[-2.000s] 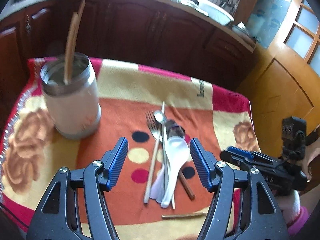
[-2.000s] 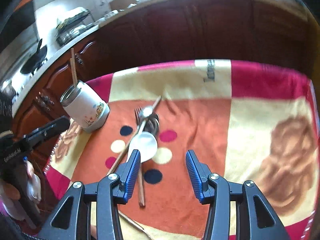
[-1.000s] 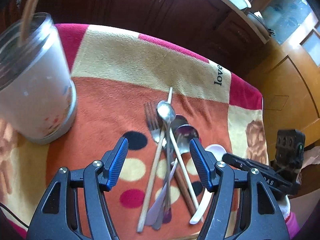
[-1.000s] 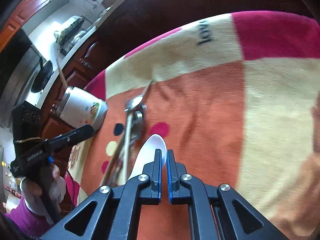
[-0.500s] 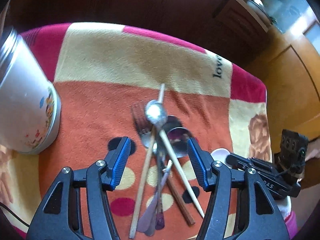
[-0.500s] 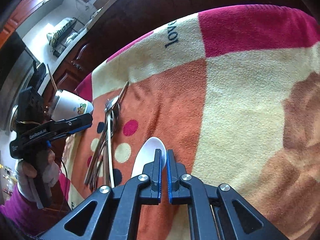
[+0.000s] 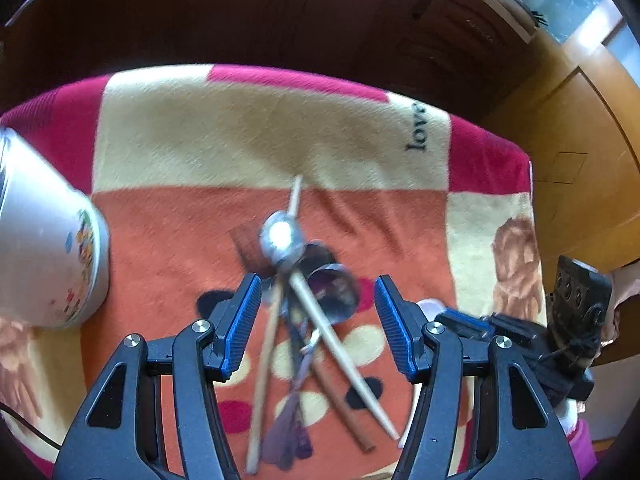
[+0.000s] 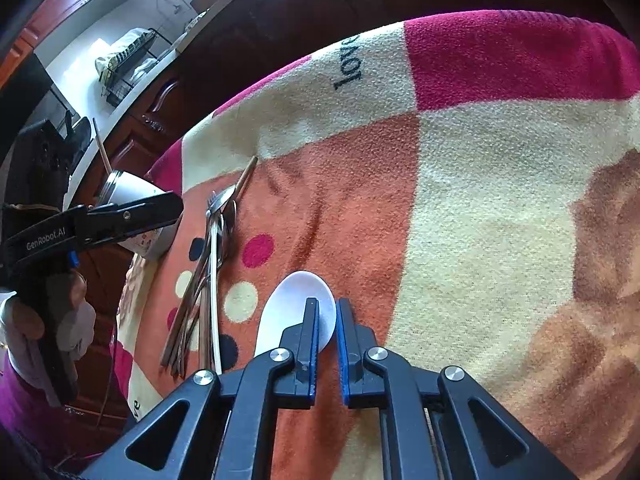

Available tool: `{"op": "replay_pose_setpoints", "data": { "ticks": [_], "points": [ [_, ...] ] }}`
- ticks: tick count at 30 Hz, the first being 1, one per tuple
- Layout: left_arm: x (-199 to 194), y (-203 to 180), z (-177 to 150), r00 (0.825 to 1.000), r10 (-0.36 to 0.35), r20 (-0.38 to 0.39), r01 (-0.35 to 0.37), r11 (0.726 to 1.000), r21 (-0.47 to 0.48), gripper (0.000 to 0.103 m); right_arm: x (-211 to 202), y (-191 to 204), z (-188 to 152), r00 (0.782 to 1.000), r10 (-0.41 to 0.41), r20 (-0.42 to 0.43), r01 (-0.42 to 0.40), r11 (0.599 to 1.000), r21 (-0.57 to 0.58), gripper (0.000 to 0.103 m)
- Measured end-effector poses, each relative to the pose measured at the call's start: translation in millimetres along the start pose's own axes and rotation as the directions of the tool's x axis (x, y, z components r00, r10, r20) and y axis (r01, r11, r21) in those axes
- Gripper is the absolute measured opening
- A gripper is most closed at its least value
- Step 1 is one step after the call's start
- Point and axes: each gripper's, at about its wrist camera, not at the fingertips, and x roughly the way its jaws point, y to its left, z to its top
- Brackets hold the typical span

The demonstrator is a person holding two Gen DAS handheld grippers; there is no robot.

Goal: Organize utensils

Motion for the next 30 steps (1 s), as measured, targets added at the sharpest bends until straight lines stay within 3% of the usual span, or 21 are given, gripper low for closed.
{"op": "replay_pose_setpoints", "data": {
  "ticks": [4,6,13,19,21,24,30],
  "points": [
    [5.4,21.6,-12.8,0.999,0.023,-0.036,-0.024,0.999,-0.035,0.058,1.2,3.1,-0.7,1.0,-0.008,0.004,0.008,1.0,-0.017,0.008],
    [7.4,27.9,-17.8,0.998,0.029,-0.048,-0.03,0.999,-0.032,0.052,1.3,4.1,-0.9,1.0,-0.013,0.012,0.013,1.0,-0.011,0.008],
    [23.5,25.0,-25.9,0.99,0.113,-0.09,-0.108,0.993,0.057,0.045,0.0,8.5,0.8,1.0,-0.025,0.006,0.025,1.0,-0.018,0.008],
    [34.1,13.8,-16.9,0.983,0.171,-0.064,-0.164,0.98,0.11,0.044,3.5,11.7,3.2,0.999,-0.048,-0.01,0.047,0.998,-0.043,0.008],
    [35.4,10.6,-16.6,0.982,0.181,-0.056,-0.172,0.976,0.136,0.039,7.0,13.3,4.3,0.999,-0.049,-0.013,0.048,0.998,-0.041,0.008],
    [33.7,8.8,-23.1,0.981,0.19,-0.044,-0.18,0.969,0.169,0.008,9.8,15.7,5.8,0.999,-0.044,-0.014,0.044,0.998,-0.042,0.008],
    [13.6,29.6,-55.0,0.984,0.175,-0.045,-0.168,0.977,0.131,0.008,12.4,27.1,2.6,0.999,-0.044,-0.016,0.042,0.995,-0.087,0.008]
  ]
}}
